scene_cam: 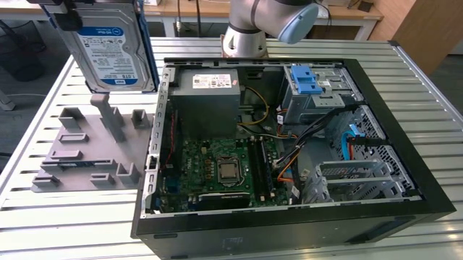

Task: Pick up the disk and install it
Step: 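Pick up the disk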

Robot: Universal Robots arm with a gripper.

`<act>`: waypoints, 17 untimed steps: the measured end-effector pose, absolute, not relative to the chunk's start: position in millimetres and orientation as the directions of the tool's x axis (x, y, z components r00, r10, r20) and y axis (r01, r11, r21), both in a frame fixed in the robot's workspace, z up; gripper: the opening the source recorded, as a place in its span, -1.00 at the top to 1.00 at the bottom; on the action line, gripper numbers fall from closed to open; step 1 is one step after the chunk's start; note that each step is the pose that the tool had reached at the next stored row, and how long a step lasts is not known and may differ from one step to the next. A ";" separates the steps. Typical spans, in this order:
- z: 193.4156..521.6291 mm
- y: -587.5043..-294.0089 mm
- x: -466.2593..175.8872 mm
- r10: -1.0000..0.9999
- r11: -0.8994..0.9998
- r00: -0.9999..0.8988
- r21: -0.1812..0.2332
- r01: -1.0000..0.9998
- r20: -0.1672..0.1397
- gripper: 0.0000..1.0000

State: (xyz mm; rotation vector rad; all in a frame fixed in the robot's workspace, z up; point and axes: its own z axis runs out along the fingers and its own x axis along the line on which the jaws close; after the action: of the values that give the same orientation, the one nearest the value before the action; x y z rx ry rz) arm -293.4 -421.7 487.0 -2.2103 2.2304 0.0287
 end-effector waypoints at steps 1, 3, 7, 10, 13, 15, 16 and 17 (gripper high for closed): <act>487.0 -421.7 -295.4 -1.000 0.009 -0.009 0.012 -1.000 -0.014 0.27; 487.0 -421.7 -296.7 -1.000 0.009 -0.009 0.012 -1.000 -0.014 0.27; 487.0 -421.7 -299.2 -1.000 0.009 -0.009 0.012 -1.000 -0.014 0.27; 486.9 -421.7 -301.2 -1.000 0.009 -0.009 0.012 -1.000 -0.014 0.27; 486.9 -421.7 -303.2 -1.000 0.009 -0.009 0.012 -1.000 -0.014 0.27; 487.0 -421.7 -304.4 -1.000 0.009 -0.009 0.012 -1.000 -0.014 0.27; 486.9 -421.7 -305.1 -1.000 0.009 -0.009 0.012 -1.000 -0.014 0.27; 486.9 -421.7 -305.7 -1.000 0.009 -0.009 0.012 -1.000 -0.014 0.27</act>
State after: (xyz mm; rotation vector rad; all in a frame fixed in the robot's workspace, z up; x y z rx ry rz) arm -305.7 -421.7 486.9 -2.2103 2.2303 0.0286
